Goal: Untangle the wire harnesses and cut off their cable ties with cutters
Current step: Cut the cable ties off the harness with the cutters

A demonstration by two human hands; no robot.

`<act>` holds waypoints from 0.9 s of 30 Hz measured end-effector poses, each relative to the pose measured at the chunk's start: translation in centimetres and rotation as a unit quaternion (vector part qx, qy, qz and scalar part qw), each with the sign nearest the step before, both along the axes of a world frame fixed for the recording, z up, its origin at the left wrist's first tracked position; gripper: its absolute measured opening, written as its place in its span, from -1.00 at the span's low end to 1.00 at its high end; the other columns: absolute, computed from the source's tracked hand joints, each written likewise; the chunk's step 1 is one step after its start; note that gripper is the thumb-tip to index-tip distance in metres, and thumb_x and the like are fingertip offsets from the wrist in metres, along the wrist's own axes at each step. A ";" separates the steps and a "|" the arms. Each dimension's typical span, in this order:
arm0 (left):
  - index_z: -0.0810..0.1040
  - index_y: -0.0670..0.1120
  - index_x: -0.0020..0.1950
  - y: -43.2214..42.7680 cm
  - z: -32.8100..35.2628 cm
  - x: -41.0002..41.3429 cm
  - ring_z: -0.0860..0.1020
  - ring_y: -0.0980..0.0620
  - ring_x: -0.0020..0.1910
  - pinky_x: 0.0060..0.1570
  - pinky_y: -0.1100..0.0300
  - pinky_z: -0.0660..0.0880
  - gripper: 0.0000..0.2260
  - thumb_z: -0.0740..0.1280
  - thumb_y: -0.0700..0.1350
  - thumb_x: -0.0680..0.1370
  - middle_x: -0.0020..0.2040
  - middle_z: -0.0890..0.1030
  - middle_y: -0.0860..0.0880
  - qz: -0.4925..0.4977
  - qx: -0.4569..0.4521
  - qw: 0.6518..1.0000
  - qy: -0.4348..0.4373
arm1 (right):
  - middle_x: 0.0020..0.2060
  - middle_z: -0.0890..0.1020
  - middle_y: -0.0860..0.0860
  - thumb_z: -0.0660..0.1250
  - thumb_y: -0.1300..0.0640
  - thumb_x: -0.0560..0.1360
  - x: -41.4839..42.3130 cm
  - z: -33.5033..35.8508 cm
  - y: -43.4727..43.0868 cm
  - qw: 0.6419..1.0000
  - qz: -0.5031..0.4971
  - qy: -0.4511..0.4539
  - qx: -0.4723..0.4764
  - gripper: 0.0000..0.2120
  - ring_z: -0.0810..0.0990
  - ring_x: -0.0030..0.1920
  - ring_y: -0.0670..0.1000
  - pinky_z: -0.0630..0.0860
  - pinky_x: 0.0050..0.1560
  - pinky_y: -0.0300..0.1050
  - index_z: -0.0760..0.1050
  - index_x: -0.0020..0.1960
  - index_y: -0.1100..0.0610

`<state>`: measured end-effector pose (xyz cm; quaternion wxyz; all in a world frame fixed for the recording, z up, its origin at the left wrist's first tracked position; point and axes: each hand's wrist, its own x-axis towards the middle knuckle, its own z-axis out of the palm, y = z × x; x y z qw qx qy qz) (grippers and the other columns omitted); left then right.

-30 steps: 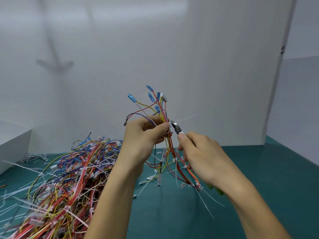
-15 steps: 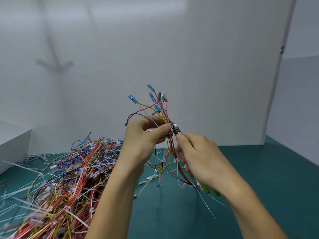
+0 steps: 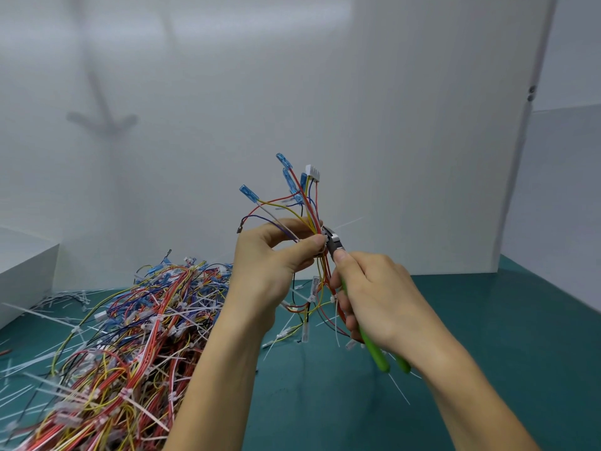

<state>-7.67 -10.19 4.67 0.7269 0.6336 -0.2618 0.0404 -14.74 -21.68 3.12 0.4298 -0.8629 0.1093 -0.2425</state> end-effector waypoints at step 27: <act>0.69 -0.03 -0.17 0.3 -0.1 0.1 0.69 0.07 -0.23 -0.14 0.23 0.65 -0.84 0.49 -0.30 0.44 -0.21 0.73 -0.03 0.001 0.019 1.000 -0.005 | -0.43 0.54 0.12 0.09 -0.11 0.64 -0.1 -0.1 -0.3 0.998 0.027 0.005 0.053 -0.52 0.50 -0.48 0.08 0.59 -0.47 0.08 0.51 -0.28 0.14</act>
